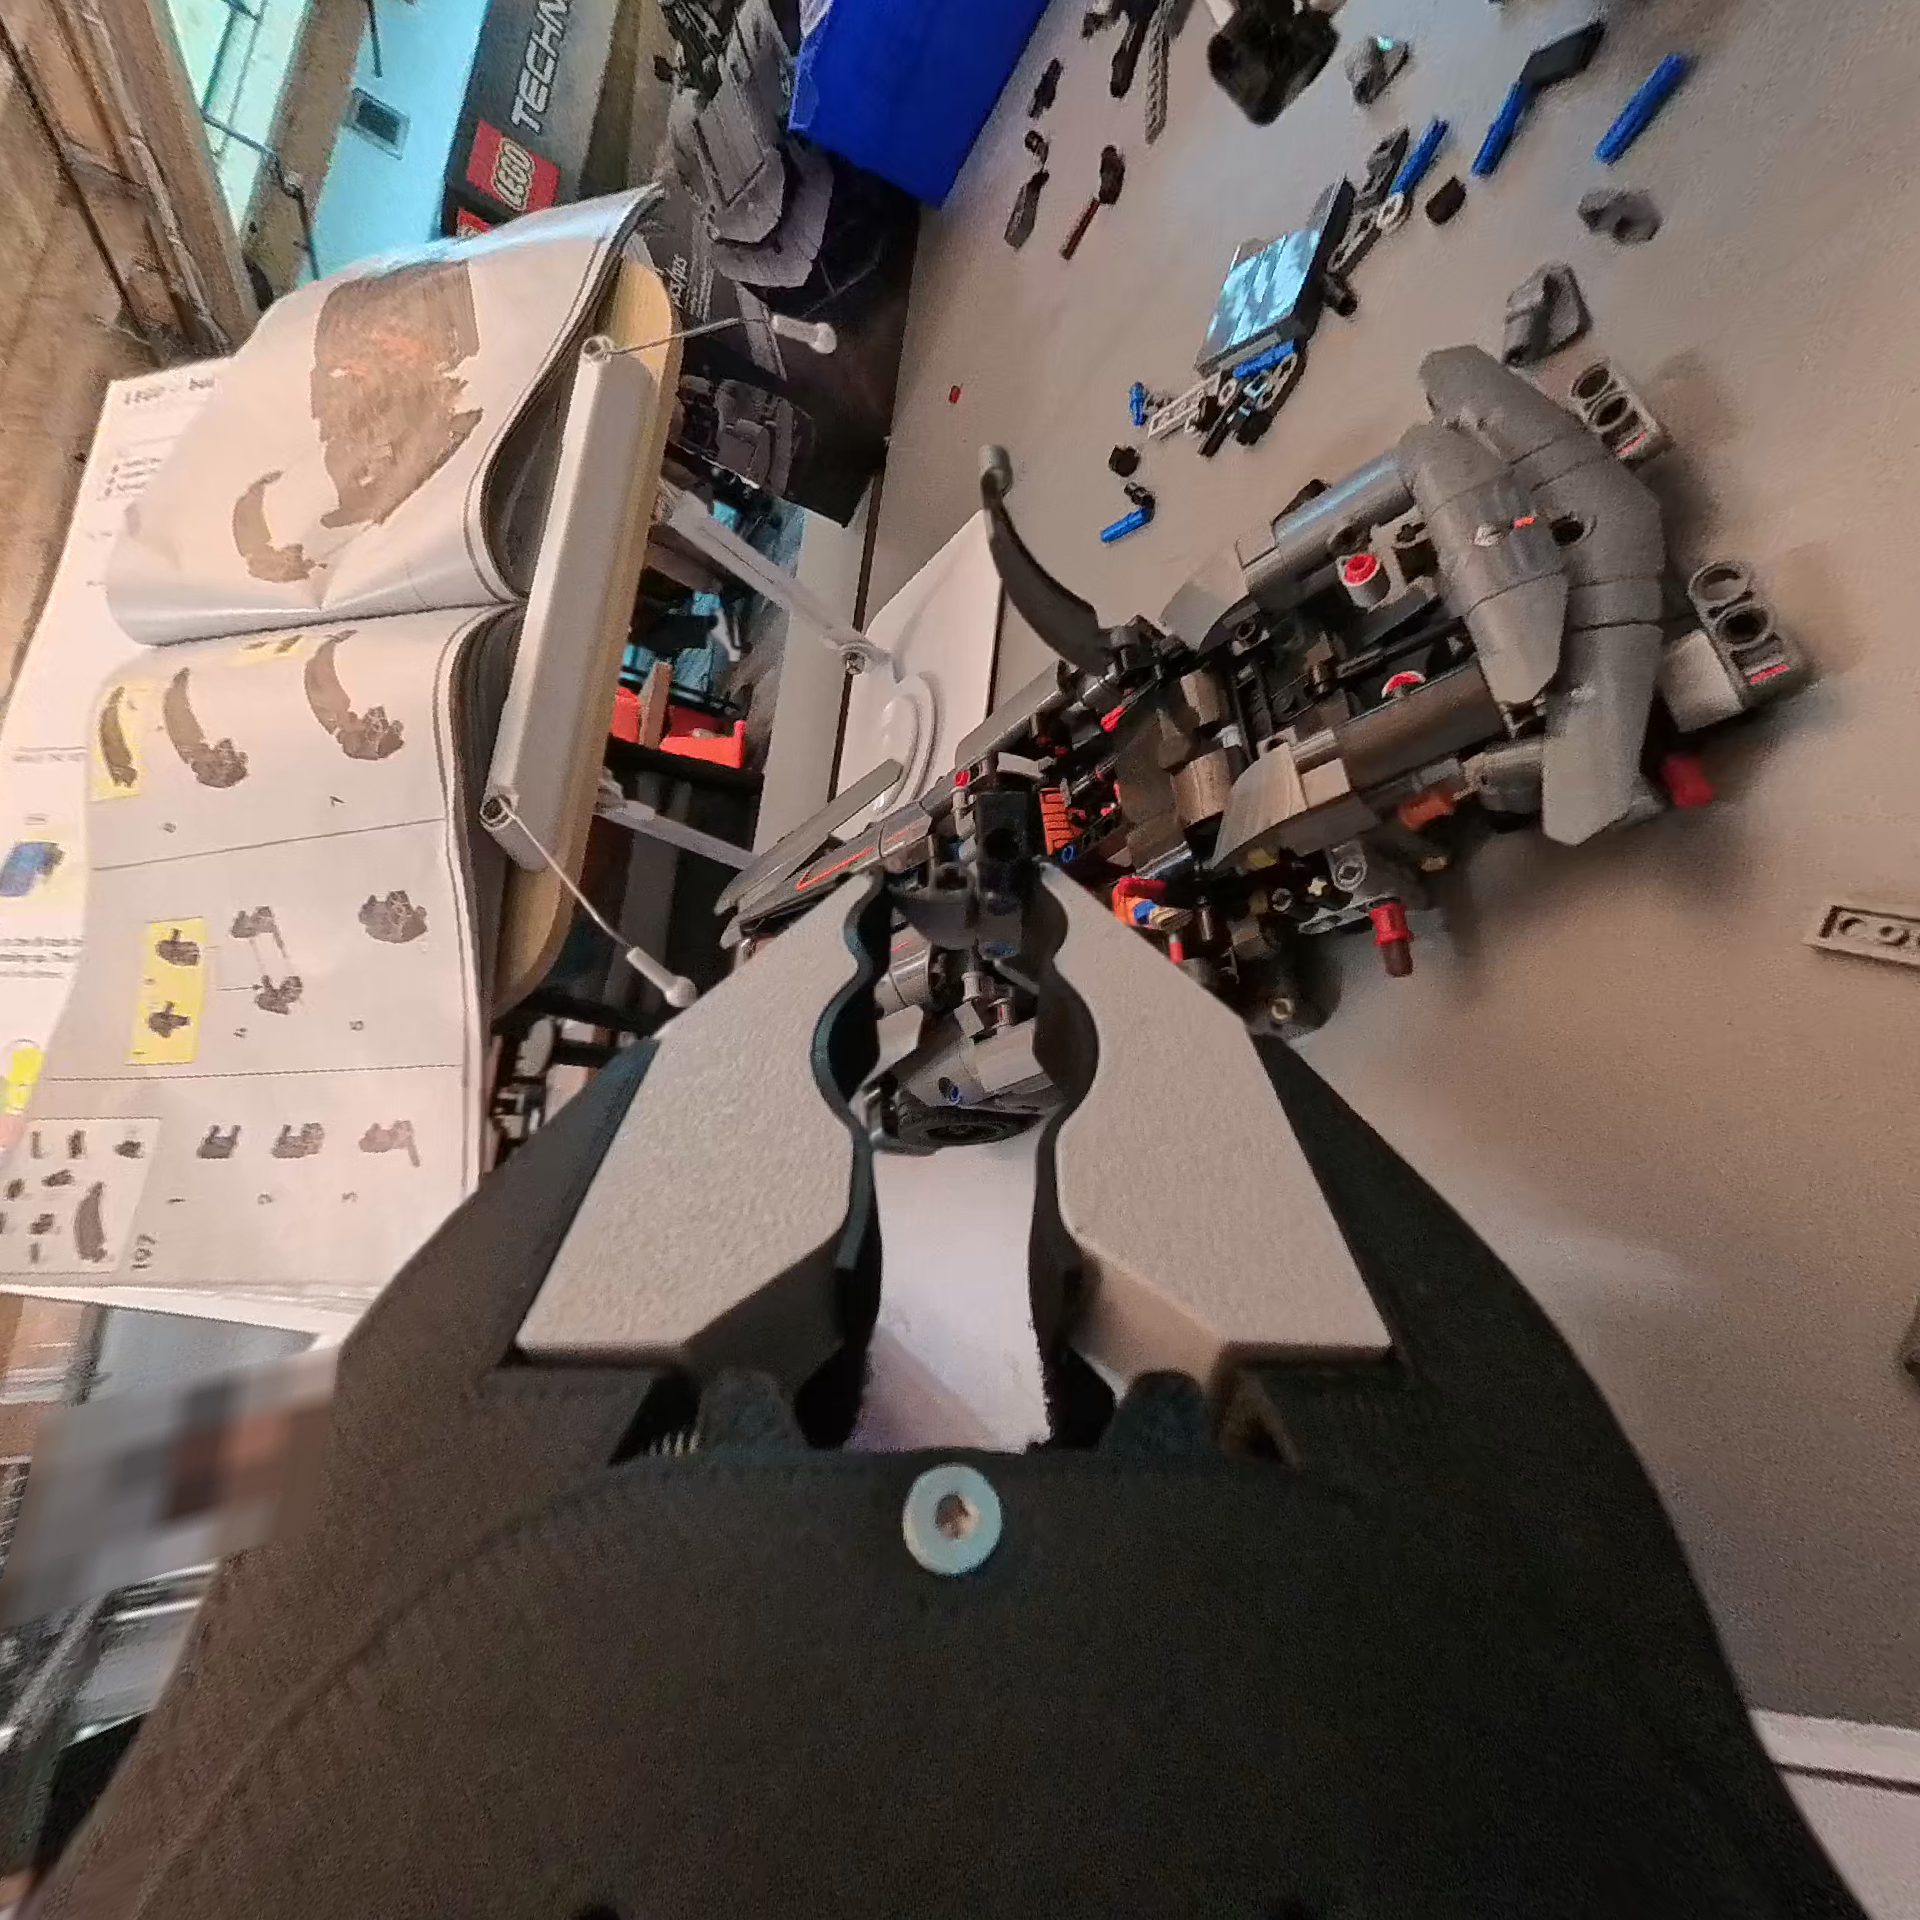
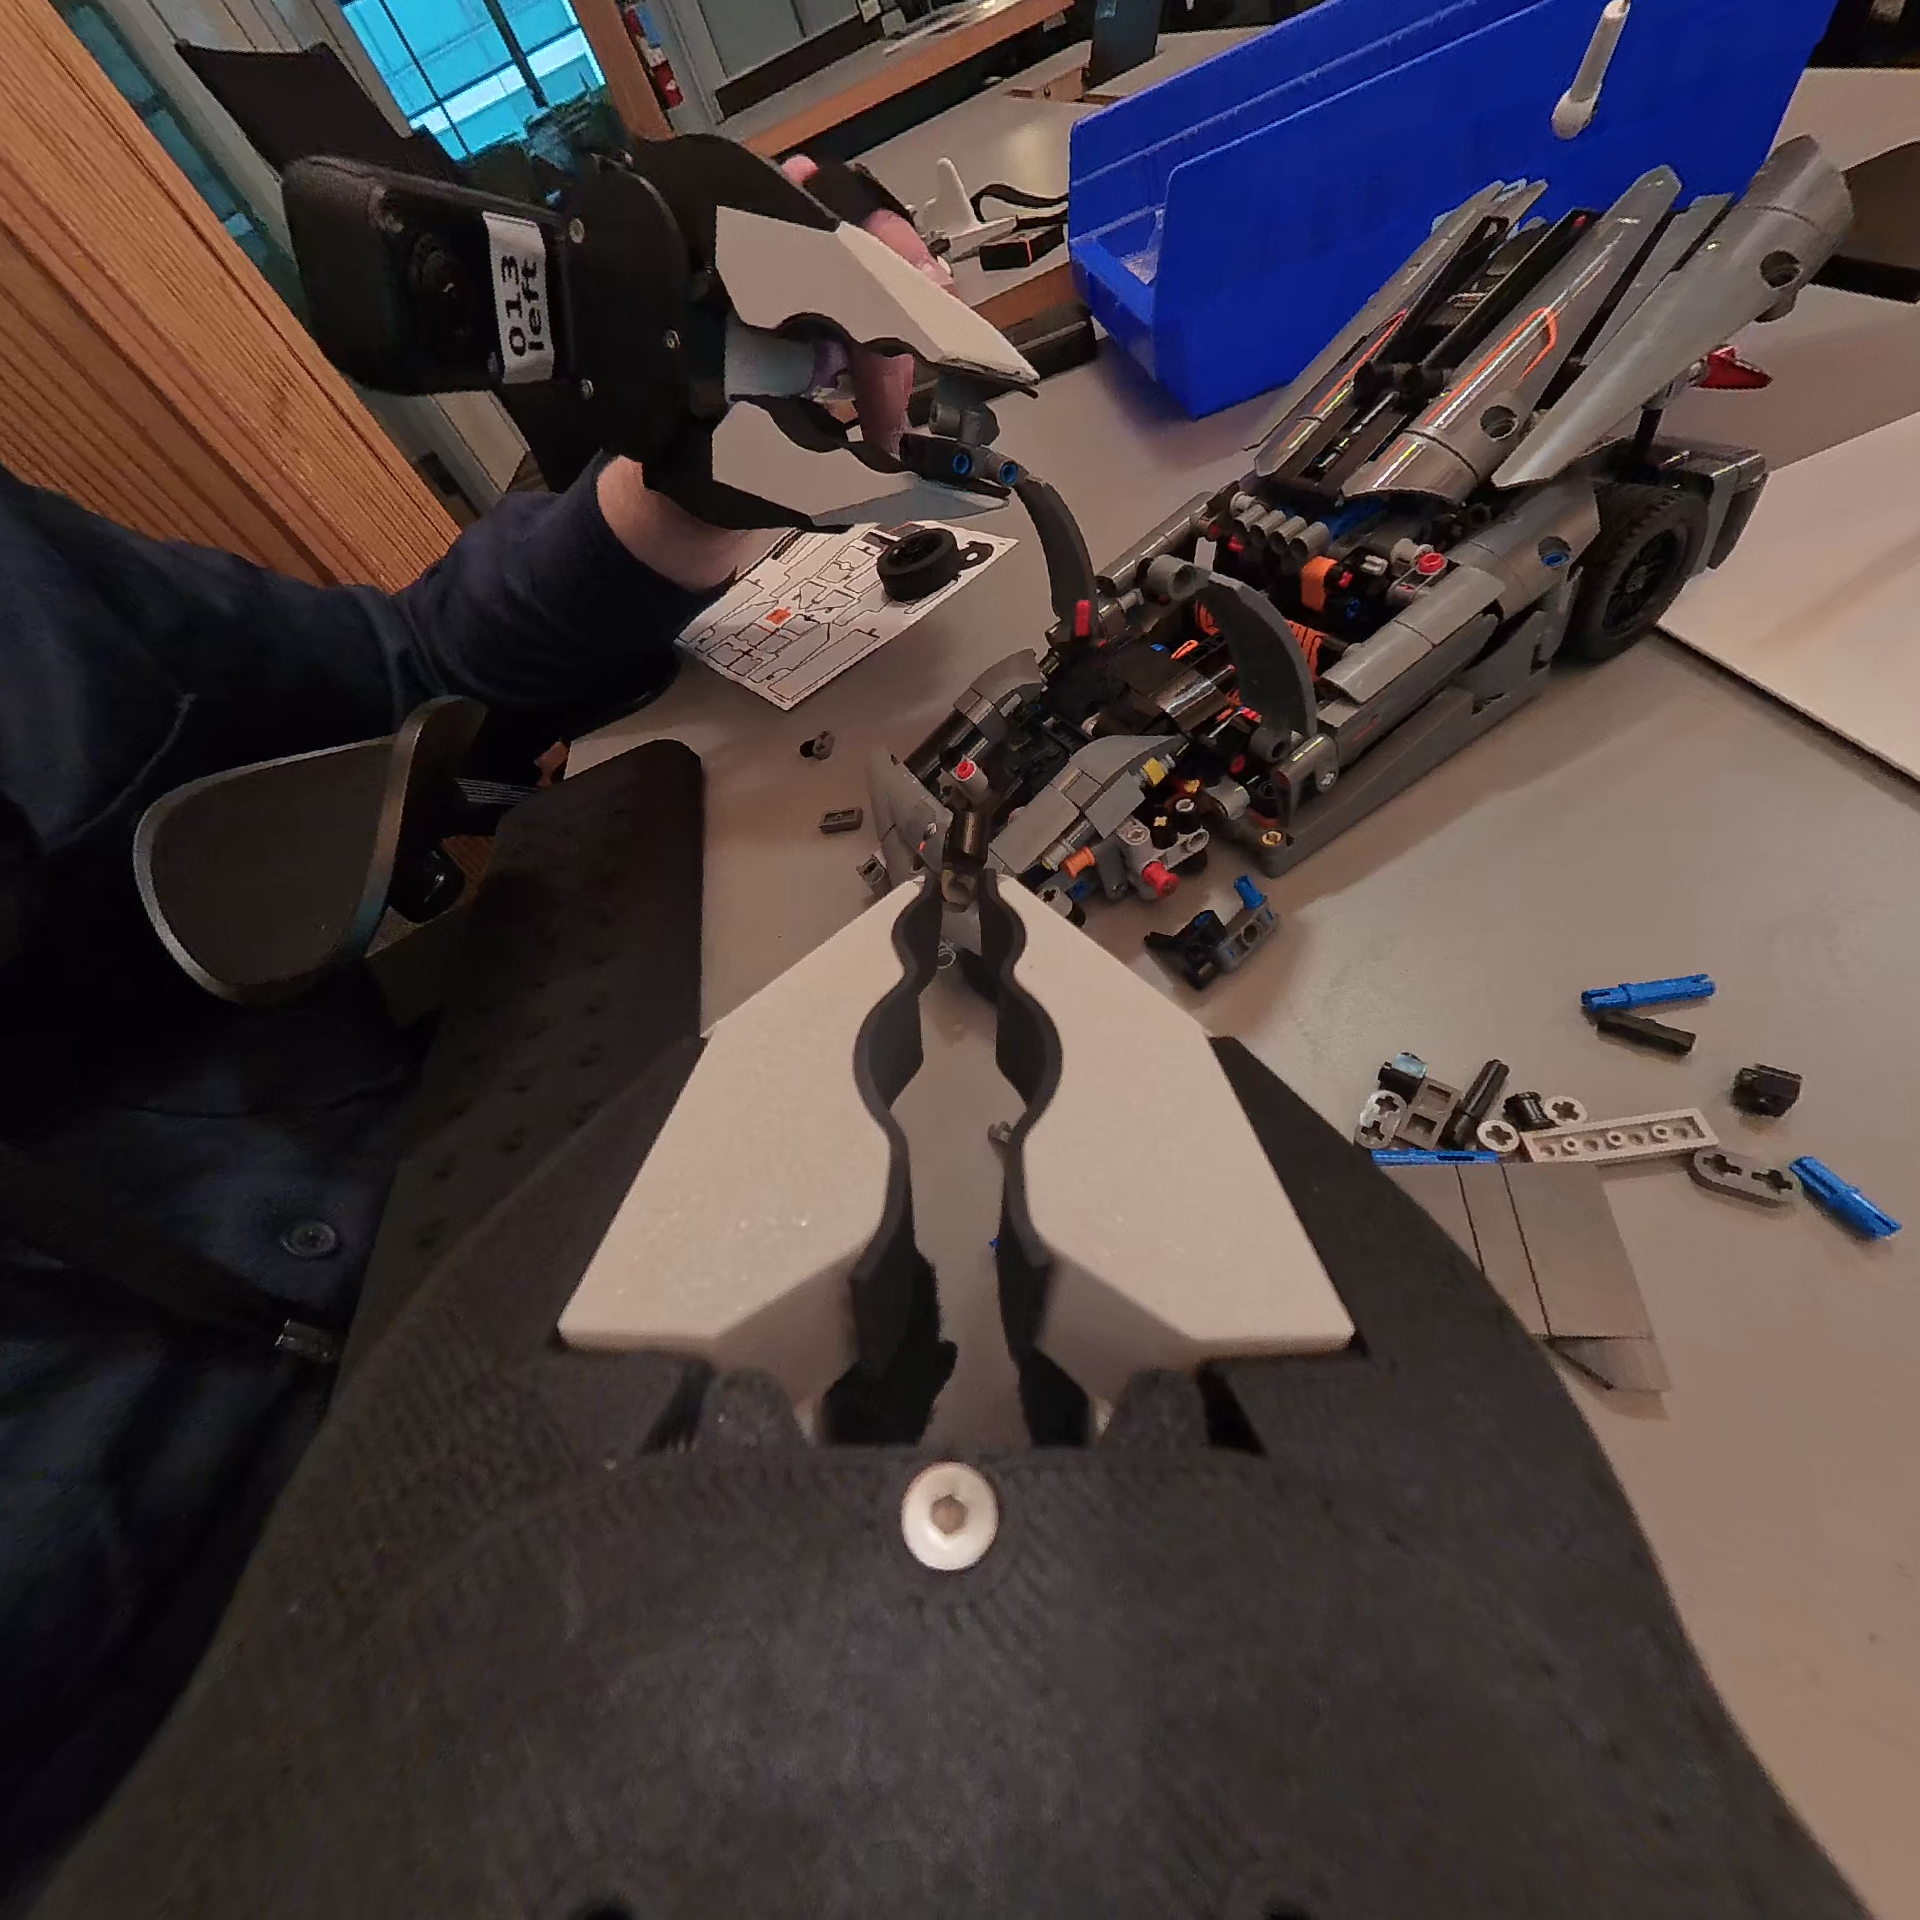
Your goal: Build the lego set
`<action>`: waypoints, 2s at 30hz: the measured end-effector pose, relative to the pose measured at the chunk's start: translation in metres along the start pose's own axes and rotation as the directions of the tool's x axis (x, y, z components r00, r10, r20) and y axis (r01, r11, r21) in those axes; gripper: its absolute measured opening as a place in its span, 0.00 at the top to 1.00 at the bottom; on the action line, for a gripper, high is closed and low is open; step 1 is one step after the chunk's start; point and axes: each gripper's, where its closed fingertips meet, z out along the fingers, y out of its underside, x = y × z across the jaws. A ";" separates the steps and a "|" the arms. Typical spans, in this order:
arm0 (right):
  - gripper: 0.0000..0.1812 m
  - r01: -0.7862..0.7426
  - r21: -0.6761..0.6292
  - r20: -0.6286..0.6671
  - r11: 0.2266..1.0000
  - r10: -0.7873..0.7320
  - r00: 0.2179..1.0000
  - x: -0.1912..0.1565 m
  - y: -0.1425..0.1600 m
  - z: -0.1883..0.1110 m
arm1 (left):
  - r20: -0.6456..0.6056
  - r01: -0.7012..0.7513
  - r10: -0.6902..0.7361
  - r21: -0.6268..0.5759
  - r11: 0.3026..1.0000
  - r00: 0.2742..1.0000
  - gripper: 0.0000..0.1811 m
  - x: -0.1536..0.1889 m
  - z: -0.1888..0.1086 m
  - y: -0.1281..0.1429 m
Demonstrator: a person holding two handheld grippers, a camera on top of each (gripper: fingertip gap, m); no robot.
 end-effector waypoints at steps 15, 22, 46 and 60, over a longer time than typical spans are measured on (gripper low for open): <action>0.97 0.007 -0.012 -0.009 1.000 -0.007 1.000 0.001 0.002 0.001 | 0.051 -0.084 0.088 -0.063 0.994 0.995 0.87 -0.004 0.000 0.008; 0.97 0.008 -0.010 -0.006 1.000 -0.008 1.000 0.000 0.001 0.000 | -0.115 0.165 -0.160 0.032 0.986 0.980 0.74 0.004 -0.003 0.001; 0.97 0.010 -0.022 -0.004 1.000 -0.010 1.000 0.001 0.003 0.001 | -0.460 0.545 -0.461 0.060 0.836 0.759 0.83 0.025 -0.011 -0.010; 0.97 0.022 -0.048 -0.026 0.999 -0.024 0.999 0.004 0.007 0.004 | -0.073 -0.007 0.003 -0.044 0.999 0.997 0.83 0.011 0.003 0.009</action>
